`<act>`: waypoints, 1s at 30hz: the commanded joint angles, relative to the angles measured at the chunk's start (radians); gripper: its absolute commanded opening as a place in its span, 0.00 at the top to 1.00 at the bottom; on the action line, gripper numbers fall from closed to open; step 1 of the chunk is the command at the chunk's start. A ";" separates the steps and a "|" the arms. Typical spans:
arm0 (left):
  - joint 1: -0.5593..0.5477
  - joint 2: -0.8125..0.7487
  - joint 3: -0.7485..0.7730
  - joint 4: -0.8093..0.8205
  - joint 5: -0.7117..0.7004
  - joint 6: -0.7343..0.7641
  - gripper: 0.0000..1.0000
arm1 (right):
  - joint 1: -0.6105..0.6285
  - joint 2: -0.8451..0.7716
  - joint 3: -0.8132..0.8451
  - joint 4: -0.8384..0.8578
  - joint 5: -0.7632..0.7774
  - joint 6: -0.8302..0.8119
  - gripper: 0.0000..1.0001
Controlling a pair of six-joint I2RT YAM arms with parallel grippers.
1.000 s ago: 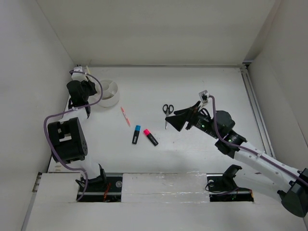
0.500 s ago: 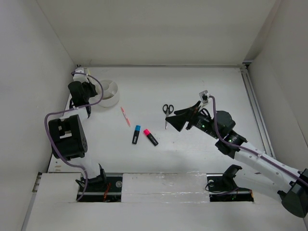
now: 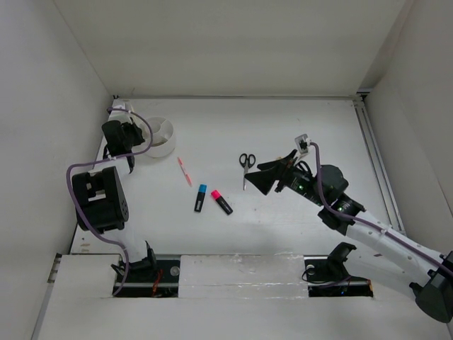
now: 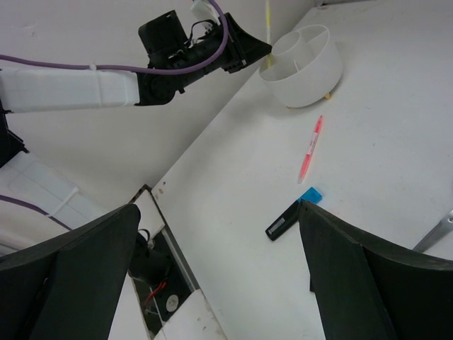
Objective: Sort the stationery into containers
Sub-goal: Place the pen in the storage box, then pick up the pen from the center of the board.
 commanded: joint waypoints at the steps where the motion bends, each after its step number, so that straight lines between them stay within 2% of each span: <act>1: -0.006 0.003 0.038 0.009 0.005 -0.002 0.93 | -0.007 -0.023 0.007 0.023 0.001 -0.016 0.01; 4: -0.006 0.003 0.048 0.000 -0.006 -0.002 0.86 | -0.007 -0.023 0.007 0.023 0.001 -0.016 0.01; 7: -0.006 -0.008 0.048 0.015 -0.028 -0.011 0.72 | -0.007 -0.023 0.007 0.023 0.001 -0.016 0.01; 10: -0.015 -0.044 0.035 0.015 -0.037 -0.021 0.63 | -0.007 -0.012 0.007 0.023 0.001 -0.016 0.01; 14: -0.015 -0.104 0.026 0.040 -0.048 -0.053 0.59 | -0.007 0.006 0.025 0.023 0.001 -0.016 0.01; 18: -0.015 -0.193 0.017 0.054 -0.121 -0.105 0.49 | -0.007 0.043 0.053 0.012 0.038 -0.038 0.01; 19: -0.015 -0.212 0.026 0.045 -0.139 -0.119 0.42 | -0.007 0.066 0.065 -0.004 0.047 -0.058 0.01; 20: -0.015 -0.251 0.038 0.031 -0.179 -0.128 0.01 | -0.007 0.080 0.080 -0.046 0.059 -0.068 0.01; 27: -0.024 -0.422 0.130 -0.144 -0.385 -0.221 0.00 | -0.007 0.218 0.186 -0.165 0.122 -0.121 0.01; 30: -0.035 -0.515 0.163 -0.198 -0.350 -0.269 0.00 | 0.005 0.243 0.228 -0.210 0.185 -0.121 0.01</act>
